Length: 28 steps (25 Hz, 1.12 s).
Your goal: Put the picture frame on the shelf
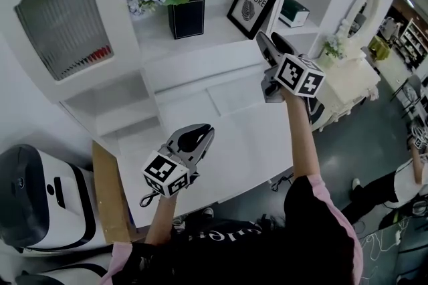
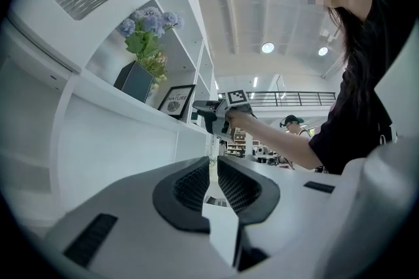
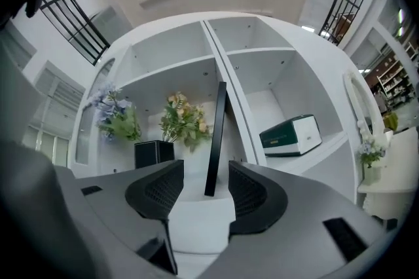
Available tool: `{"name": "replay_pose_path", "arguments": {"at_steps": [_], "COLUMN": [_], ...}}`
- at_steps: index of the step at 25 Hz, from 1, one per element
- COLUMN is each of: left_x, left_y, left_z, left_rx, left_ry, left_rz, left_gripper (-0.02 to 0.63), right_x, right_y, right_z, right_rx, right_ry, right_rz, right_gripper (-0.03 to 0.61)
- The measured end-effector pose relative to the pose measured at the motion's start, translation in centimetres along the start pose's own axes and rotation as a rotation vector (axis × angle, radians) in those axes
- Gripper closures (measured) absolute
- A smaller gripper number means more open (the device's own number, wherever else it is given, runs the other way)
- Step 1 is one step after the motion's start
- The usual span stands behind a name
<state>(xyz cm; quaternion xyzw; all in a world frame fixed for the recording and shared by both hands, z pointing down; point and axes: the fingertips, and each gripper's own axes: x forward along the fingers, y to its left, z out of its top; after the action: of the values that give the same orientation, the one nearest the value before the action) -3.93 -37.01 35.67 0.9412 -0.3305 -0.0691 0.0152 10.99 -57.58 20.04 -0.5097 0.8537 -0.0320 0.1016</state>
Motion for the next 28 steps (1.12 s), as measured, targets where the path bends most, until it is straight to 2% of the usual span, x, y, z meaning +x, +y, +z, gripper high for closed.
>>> {"name": "replay_pose_path", "arguments": {"at_steps": [6, 14, 22, 28], "left_x": [0.2, -0.1, -1.9, -3.8], "left_y": [-2.0, -5.8, -10.4, -15.1], "left_z": [-0.3, -2.1, -4.0, -6.2], "left_rx": [-0.004, -0.018, -0.051, -0.083], "left_ry": [0.007, 0.042, 0.070, 0.076], "left_rz": [-0.001, 0.000, 0.045, 0.085], "left_gripper": [0.565, 0.565, 0.565, 0.565], "right_x": [-4.8, -11.6, -19.5, -26.1], "right_y": [3.5, 7.4, 9.8, 10.9], "right_z": [-2.1, -7.0, -11.9, -15.6], "right_rx": [-0.046, -0.038, 0.068, 0.102], "right_ry": [0.016, 0.087, 0.149, 0.210], "right_rz": [0.088, 0.211, 0.258, 0.274], "right_gripper": [0.356, 0.365, 0.439, 0.480]}}
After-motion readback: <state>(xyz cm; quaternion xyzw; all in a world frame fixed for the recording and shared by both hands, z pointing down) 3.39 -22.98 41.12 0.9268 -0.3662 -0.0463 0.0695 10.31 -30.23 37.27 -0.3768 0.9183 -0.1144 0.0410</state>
